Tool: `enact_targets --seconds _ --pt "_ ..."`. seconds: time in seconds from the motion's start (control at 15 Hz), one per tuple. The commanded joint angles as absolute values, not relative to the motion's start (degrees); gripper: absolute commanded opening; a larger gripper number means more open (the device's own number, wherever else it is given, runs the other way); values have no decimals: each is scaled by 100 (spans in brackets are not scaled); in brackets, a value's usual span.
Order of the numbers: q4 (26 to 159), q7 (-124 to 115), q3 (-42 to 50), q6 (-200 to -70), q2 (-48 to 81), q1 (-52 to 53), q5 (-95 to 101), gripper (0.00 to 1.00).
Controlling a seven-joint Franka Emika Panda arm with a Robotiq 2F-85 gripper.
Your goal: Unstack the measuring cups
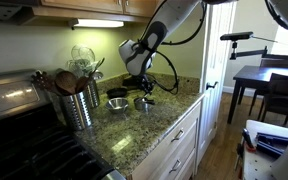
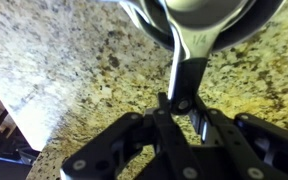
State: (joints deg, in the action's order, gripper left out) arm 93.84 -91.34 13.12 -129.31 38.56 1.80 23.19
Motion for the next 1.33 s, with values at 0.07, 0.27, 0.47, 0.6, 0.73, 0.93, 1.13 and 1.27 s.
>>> enact_targets --seconds 0.07,0.27,0.47,0.6,0.73,0.93,1.13,1.27 --pt "9440 -9265 1501 -12758 3770 346 2299 11" --pt "9505 -9321 1583 -12766 3696 364 2321 9" --pt "9565 -9370 1665 -12779 3644 365 2353 6" --pt "9593 -9411 1711 -12774 3617 366 2365 7" --pt "9623 -9442 1745 -12771 3578 366 2381 7" --pt "9675 -9509 1803 -12768 3480 379 2418 7" --pt "9708 -9559 1861 -12739 3369 382 2452 6" --pt "9713 -9580 1892 -12684 3288 387 2479 6"
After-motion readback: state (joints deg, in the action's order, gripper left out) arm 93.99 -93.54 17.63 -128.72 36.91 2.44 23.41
